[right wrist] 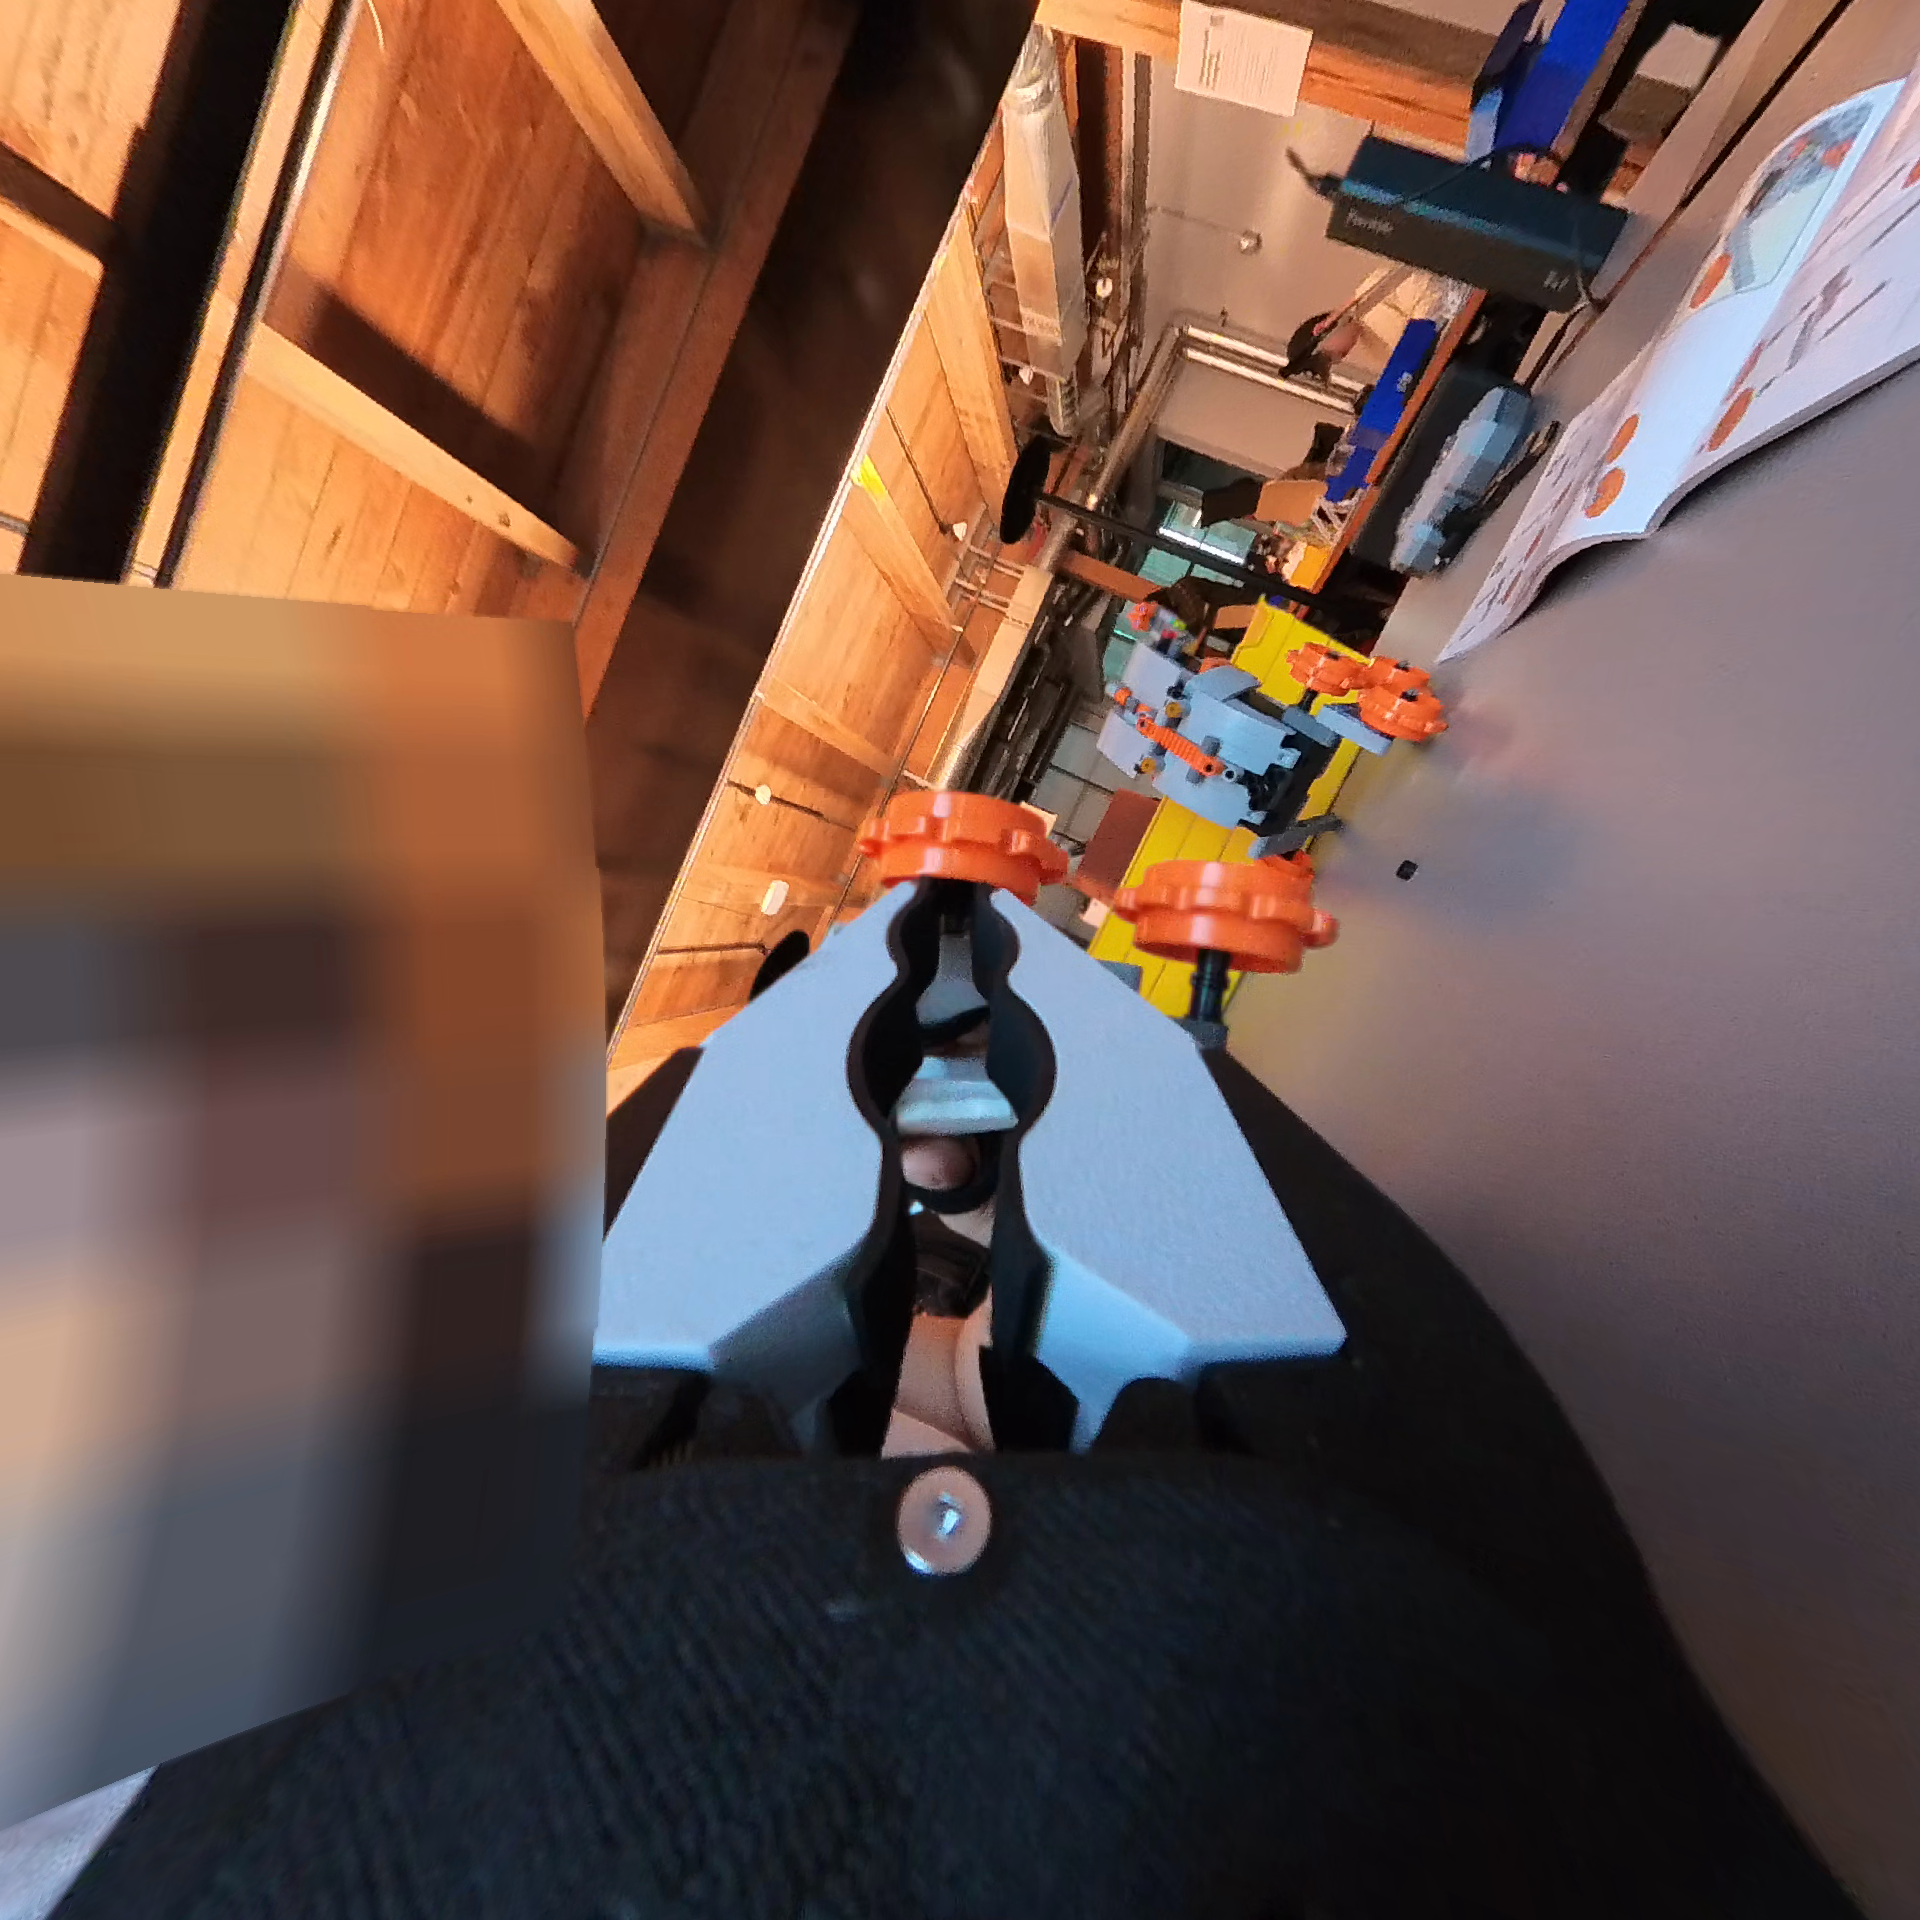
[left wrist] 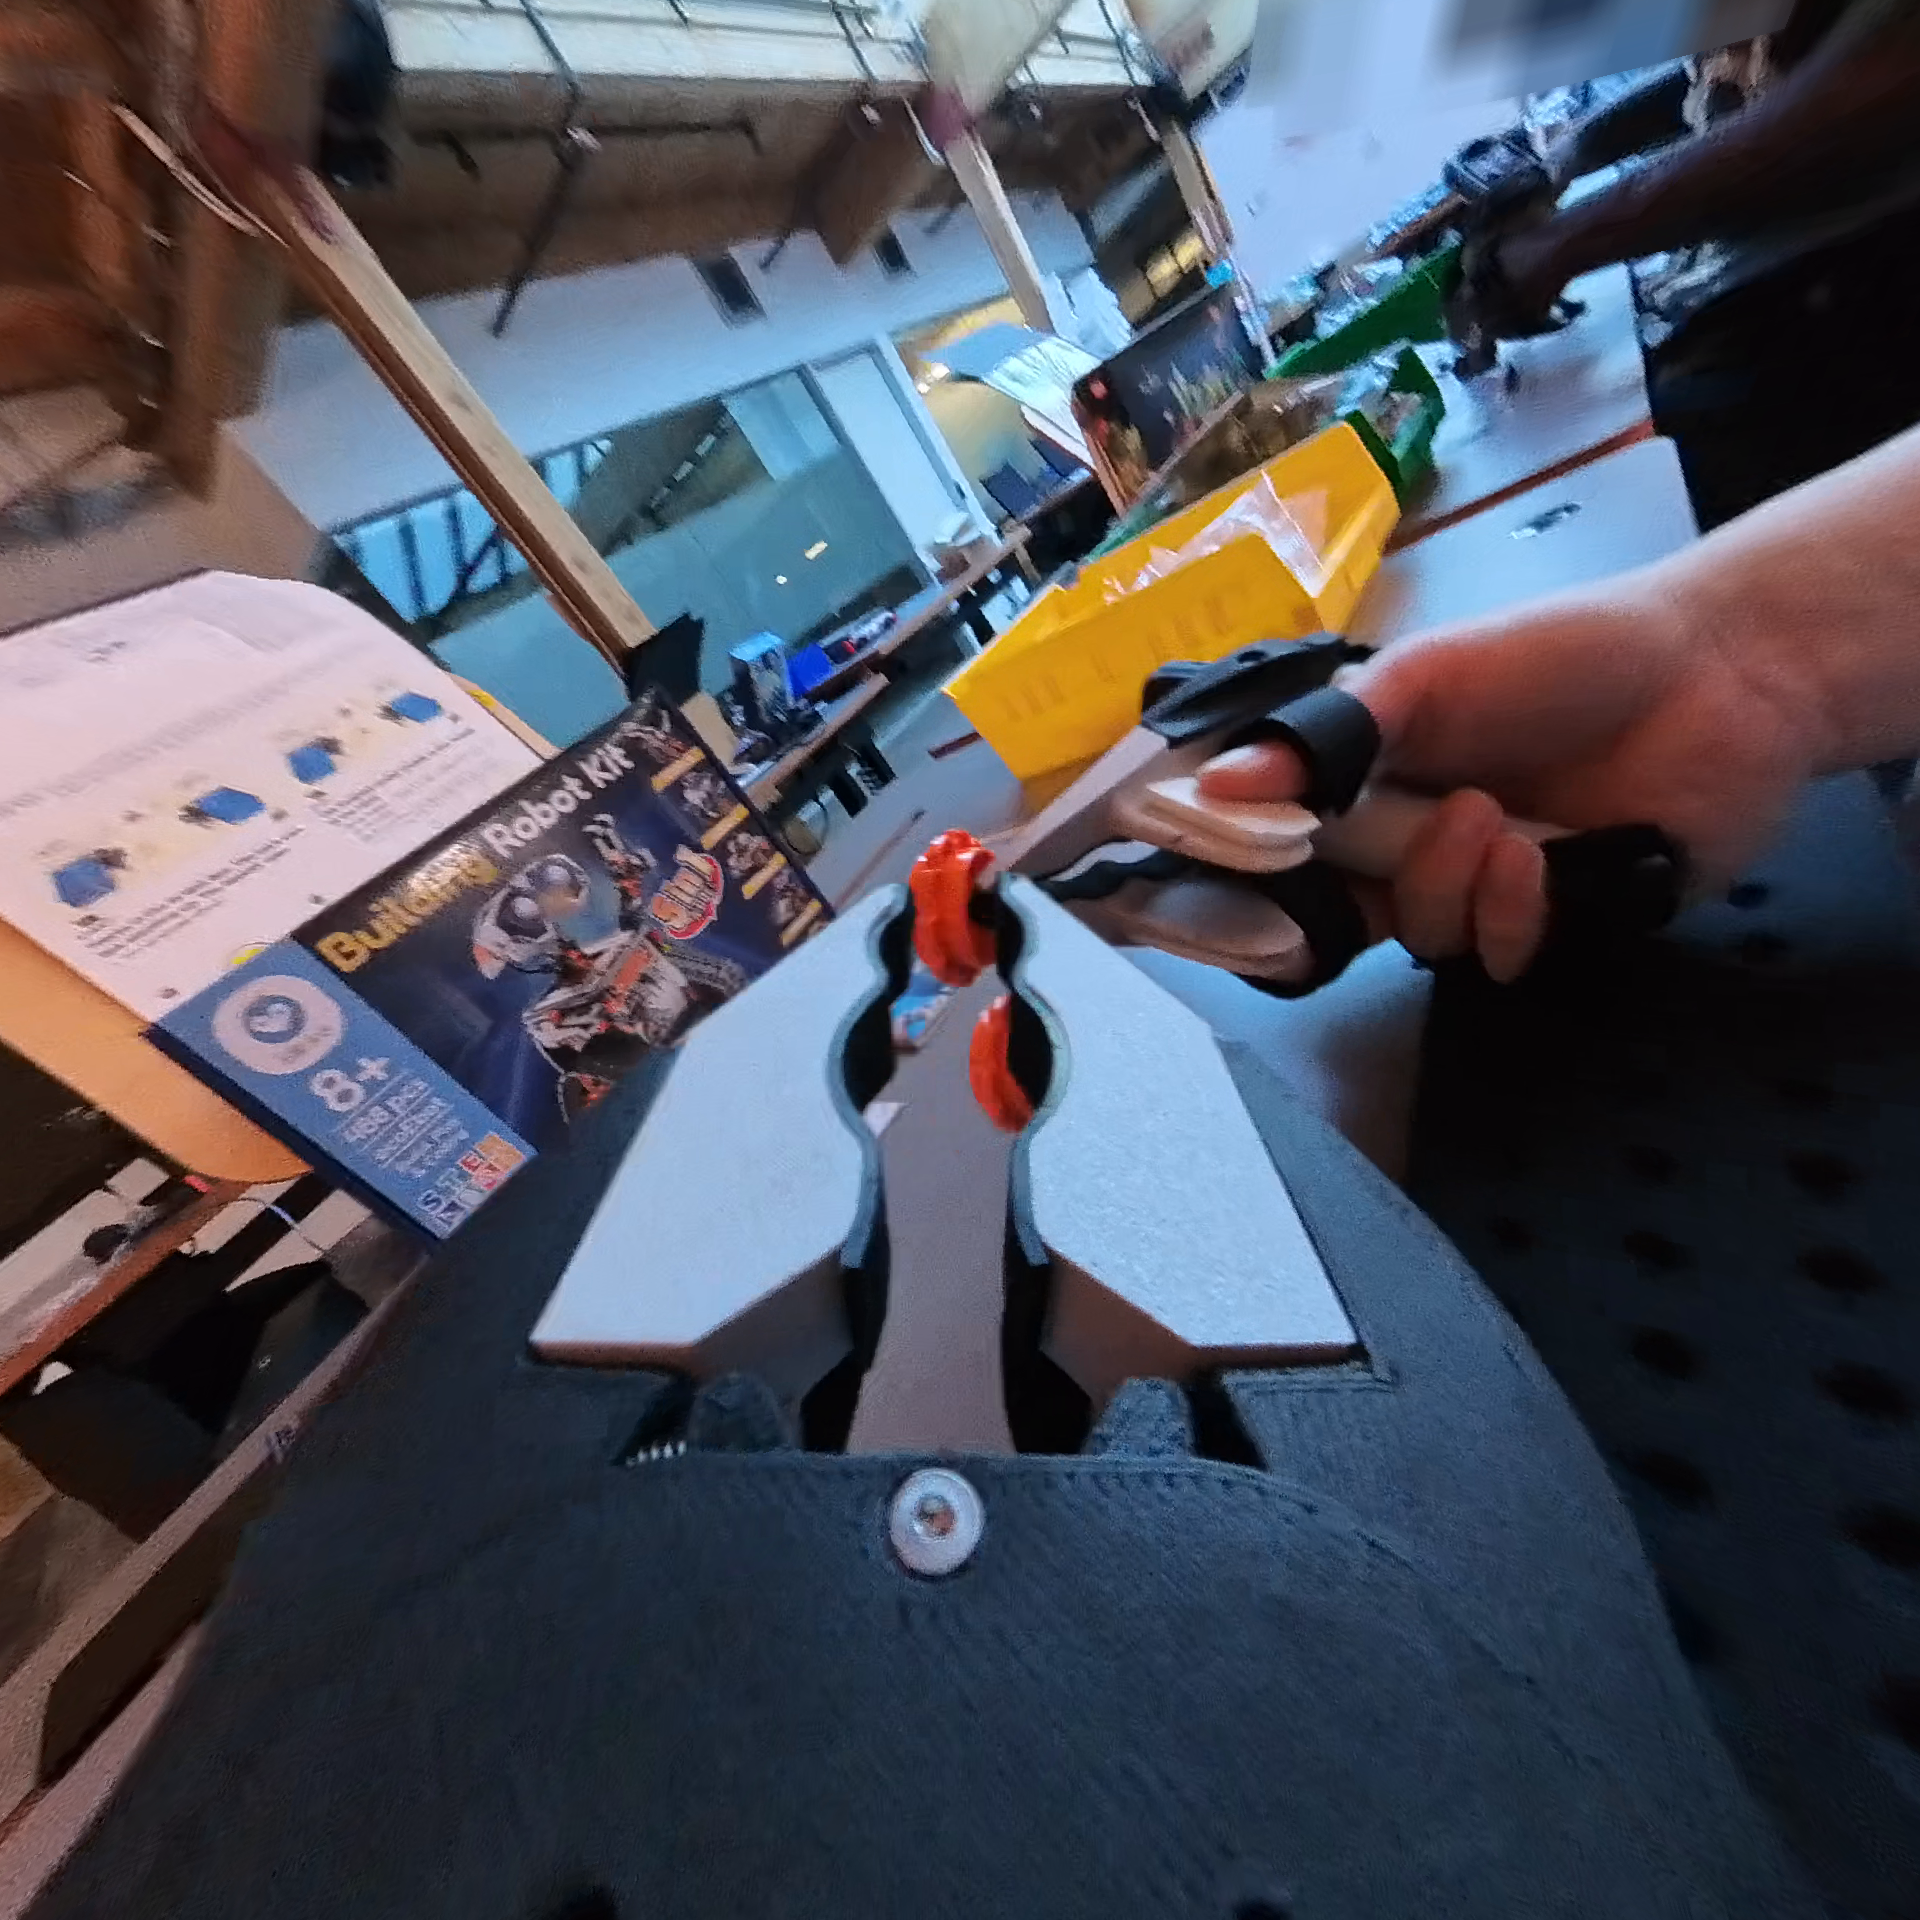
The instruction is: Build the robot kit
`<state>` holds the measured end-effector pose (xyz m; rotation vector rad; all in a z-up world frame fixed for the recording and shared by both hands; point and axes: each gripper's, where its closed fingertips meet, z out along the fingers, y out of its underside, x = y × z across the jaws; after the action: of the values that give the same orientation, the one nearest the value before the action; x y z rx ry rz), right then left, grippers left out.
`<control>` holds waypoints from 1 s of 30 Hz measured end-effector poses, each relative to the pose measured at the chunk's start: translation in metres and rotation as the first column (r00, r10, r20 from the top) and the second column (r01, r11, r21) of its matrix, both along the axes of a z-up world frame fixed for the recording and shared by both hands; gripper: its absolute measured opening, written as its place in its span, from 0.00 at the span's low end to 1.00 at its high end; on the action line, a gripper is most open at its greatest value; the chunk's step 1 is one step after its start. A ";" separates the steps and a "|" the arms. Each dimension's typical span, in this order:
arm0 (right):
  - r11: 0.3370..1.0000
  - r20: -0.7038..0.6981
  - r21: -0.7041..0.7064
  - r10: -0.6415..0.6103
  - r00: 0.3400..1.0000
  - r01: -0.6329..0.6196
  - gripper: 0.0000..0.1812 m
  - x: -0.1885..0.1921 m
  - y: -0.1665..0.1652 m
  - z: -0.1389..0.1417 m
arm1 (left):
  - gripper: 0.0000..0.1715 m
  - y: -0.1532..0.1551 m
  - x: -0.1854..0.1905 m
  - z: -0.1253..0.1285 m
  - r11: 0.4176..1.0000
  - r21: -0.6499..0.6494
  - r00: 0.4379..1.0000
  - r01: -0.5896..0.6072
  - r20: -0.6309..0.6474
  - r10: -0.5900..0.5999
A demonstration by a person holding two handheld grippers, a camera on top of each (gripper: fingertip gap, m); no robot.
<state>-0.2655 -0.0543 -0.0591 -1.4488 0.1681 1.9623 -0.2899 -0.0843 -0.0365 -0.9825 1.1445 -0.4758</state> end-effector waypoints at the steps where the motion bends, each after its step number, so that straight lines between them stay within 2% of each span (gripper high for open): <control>1: 1.000 -0.004 0.000 0.009 1.000 -0.009 0.03 -0.001 0.000 0.000 | 0.15 0.004 0.001 -0.001 1.000 -0.012 1.000 -0.016 0.001 0.016; 3: 1.000 0.024 0.006 0.030 0.999 -0.030 0.03 -0.007 -0.002 0.000 | 0.28 0.015 0.007 -0.013 0.996 -0.085 0.998 -0.040 -0.044 0.036; 4: 0.999 0.049 0.011 0.038 0.998 -0.039 0.03 -0.010 -0.002 -0.001 | 0.30 0.019 0.010 -0.018 0.991 -0.125 0.998 -0.040 -0.063 0.032; 9: 0.995 0.127 0.018 0.098 0.987 -0.101 0.03 -0.025 -0.003 -0.005 | 0.20 0.028 0.015 -0.037 0.965 -0.261 0.992 -0.019 -0.122 -0.014; 13: 0.989 0.126 -0.052 0.141 0.982 -0.135 0.03 -0.026 0.005 -0.013 | 0.19 0.035 0.014 -0.046 0.945 -0.326 0.989 -0.036 -0.148 -0.013; 18: 0.971 0.152 -0.056 0.238 0.959 -0.232 0.09 -0.019 0.005 -0.015 | 0.19 0.046 0.003 -0.042 0.893 -0.450 0.998 0.004 -0.054 -0.032; 20: 0.959 0.232 0.002 0.275 0.933 -0.283 0.09 -0.016 0.000 -0.013 | 0.19 0.045 0.002 -0.043 0.857 -0.513 0.997 0.054 -0.013 -0.070; 21: 0.952 0.315 0.072 0.261 0.912 -0.297 0.11 -0.015 -0.001 -0.012 | 0.19 0.043 0.003 -0.044 0.834 -0.545 0.995 0.087 0.002 -0.102; 22: 0.941 0.426 0.154 0.211 0.880 -0.301 0.17 -0.015 0.001 -0.015 | 0.19 0.043 0.004 -0.047 0.813 -0.574 0.993 0.097 0.004 -0.116; 24: 0.897 0.632 0.311 0.052 0.773 -0.315 0.32 -0.014 0.012 -0.026 | 0.19 0.042 0.006 -0.050 0.767 -0.629 0.989 0.127 0.019 -0.149; 25: 0.868 0.684 0.362 0.000 0.729 -0.340 0.34 -0.016 0.016 -0.029 | 0.19 0.041 0.008 -0.050 0.733 -0.662 0.984 0.157 0.044 -0.171; 27: 0.830 0.728 0.382 0.001 0.686 -0.406 0.30 -0.022 0.018 -0.031 | 0.19 0.043 0.009 -0.054 0.665 -0.723 0.978 0.188 0.076 -0.194; 30: 0.800 0.723 0.352 0.097 0.684 -0.486 0.22 -0.030 0.018 -0.033 | 0.19 0.046 0.010 -0.062 0.566 -0.798 0.973 0.205 0.103 -0.208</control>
<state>-0.2959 -0.0361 -0.0921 -1.7633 -0.9390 1.3867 -0.2798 -0.0387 -0.0983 -1.6417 1.0418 -1.2728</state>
